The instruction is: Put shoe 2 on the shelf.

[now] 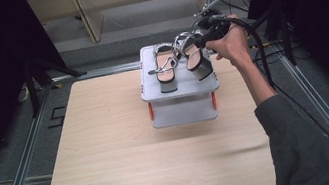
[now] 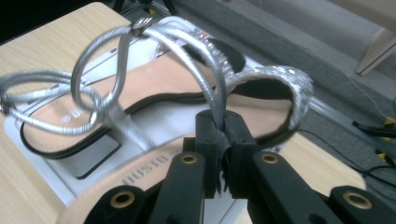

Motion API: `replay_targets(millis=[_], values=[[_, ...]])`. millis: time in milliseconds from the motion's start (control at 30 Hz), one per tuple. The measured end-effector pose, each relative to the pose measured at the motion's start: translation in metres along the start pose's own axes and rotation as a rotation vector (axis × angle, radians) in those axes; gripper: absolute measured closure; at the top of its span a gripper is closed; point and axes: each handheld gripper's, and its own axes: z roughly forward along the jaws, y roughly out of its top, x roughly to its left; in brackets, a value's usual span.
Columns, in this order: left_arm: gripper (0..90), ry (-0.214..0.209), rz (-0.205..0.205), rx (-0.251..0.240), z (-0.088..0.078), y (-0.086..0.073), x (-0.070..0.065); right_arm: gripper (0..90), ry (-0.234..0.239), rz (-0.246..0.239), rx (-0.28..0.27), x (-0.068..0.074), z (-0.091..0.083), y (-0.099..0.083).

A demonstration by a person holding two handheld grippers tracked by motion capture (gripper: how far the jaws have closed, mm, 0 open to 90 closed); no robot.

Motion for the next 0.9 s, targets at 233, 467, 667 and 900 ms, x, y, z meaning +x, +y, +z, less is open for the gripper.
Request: replay_targets(millis=[233,467,667,900], values=[[16.7,-0.007,-0.007,-0.011,0.0,0.0,-0.001,85.0,0.037,0.026,0.005,-0.002,0.014,-0.016],[16.7,-0.005,-0.005,-0.01,0.0,0.0,-0.001,85.3,0.044,0.049,0.009,-0.005,0.033,-0.028],[16.7,-0.008,-0.006,-0.011,0.0,0.0,-0.001,85.9,0.025,0.063,0.019,-0.005,0.035,-0.025],[16.7,0.0,0.005,0.002,0.001,0.0,0.0,86.2,0.005,0.051,0.021,-0.014,0.039,-0.024]])
